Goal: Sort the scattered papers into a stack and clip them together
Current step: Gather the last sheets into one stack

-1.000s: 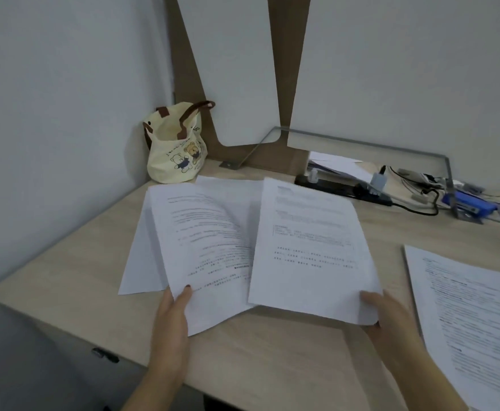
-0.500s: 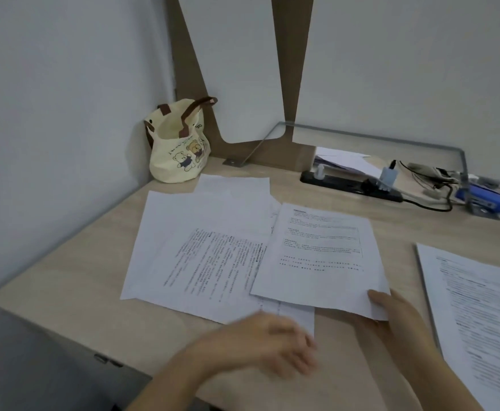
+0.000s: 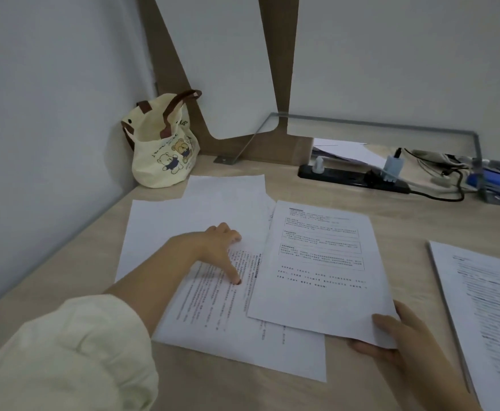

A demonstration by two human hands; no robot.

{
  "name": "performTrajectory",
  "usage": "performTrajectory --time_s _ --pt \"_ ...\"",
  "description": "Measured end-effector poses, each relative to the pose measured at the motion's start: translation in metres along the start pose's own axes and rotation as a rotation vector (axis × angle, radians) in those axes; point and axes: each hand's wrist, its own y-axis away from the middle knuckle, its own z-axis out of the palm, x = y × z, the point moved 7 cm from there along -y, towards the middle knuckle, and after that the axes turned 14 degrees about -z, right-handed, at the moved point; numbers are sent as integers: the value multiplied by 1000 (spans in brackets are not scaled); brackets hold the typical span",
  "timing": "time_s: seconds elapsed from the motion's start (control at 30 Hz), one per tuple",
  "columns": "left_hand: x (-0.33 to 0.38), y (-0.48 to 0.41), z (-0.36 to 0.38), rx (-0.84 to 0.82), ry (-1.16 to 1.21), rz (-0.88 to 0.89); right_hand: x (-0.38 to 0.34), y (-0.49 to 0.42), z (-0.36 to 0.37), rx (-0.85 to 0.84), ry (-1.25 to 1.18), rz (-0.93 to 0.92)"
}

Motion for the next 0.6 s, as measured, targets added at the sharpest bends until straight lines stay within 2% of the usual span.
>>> performTrajectory --time_s 0.3,0.47,0.6 --pt "-1 -19 -3 -58 -16 8 -3 -1 1 -12 -82 29" --pt "-1 -20 -3 6 101 61 -1 -1 0 0 -81 34" --pt "-1 -17 -1 -65 105 45 -6 3 3 -4 -53 8"
